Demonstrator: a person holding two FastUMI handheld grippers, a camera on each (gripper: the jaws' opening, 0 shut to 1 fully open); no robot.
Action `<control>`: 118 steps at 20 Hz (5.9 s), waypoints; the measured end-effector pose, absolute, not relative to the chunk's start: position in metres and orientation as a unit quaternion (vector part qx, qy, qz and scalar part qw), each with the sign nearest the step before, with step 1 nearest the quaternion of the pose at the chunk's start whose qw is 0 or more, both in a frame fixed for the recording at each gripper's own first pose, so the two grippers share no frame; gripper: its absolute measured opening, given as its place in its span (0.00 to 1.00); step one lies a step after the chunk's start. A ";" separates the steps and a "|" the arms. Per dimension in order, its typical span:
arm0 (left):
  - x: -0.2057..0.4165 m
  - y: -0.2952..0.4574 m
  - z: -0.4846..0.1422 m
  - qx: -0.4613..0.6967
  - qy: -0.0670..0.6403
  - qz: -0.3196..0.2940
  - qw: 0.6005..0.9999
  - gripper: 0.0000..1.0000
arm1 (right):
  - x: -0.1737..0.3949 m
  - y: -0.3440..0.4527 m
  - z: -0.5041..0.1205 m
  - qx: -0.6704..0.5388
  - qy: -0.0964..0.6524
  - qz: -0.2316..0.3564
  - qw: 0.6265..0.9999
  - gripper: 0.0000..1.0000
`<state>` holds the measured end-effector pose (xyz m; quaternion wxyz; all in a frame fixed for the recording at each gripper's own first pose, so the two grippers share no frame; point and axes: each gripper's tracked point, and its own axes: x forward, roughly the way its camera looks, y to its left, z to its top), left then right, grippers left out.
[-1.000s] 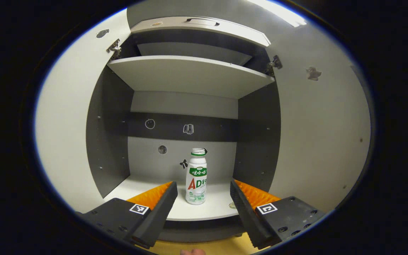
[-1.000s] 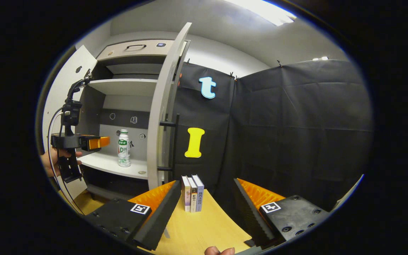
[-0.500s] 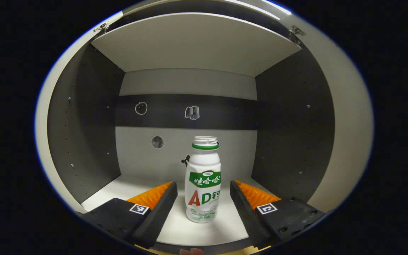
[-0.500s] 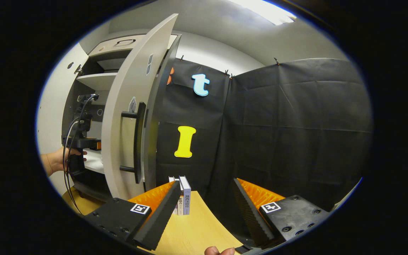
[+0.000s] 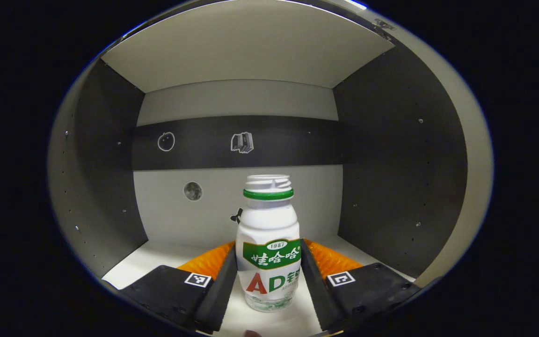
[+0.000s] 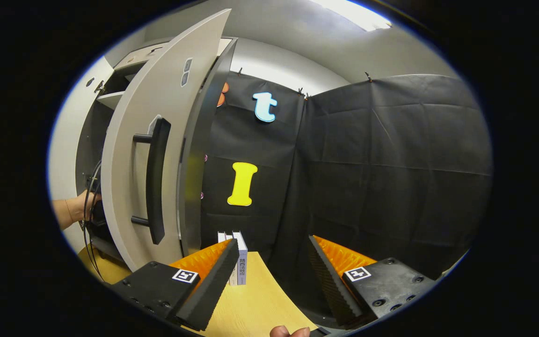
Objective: Grasp the bottle in the cabinet with the left hand and place it on the coaster, then close the right door with the right hand and the left door with the left hand.
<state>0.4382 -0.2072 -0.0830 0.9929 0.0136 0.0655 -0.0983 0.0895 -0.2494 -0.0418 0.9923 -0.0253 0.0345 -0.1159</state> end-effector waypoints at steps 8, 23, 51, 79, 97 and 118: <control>0.352 -0.188 -0.050 -0.034 0.048 -0.136 0.989 0.74 | 0.078 -0.224 -0.027 -0.021 0.027 -0.102 0.994 0.98; 0.153 -0.136 -0.120 -0.048 0.053 -0.153 0.986 0.74 | 0.051 -0.198 -0.002 -0.023 0.000 -0.129 0.991 0.97; -0.016 -0.183 -0.366 -0.009 0.094 -0.270 0.958 0.75 | 0.033 -0.212 -0.004 -0.049 -0.012 -0.174 0.983 0.98; -0.007 -0.048 -0.130 -0.040 0.069 -0.119 0.990 0.96 | 0.046 -0.195 -0.007 0.010 0.015 -0.123 0.992 0.97; 0.006 0.013 -0.052 -0.028 0.077 -0.004 0.997 0.96 | 0.096 -0.181 0.004 0.083 0.032 -0.052 0.995 0.96; -0.015 0.057 -0.062 -0.015 0.087 0.039 0.995 0.96 | 0.134 0.041 0.005 0.122 0.048 0.141 0.981 0.98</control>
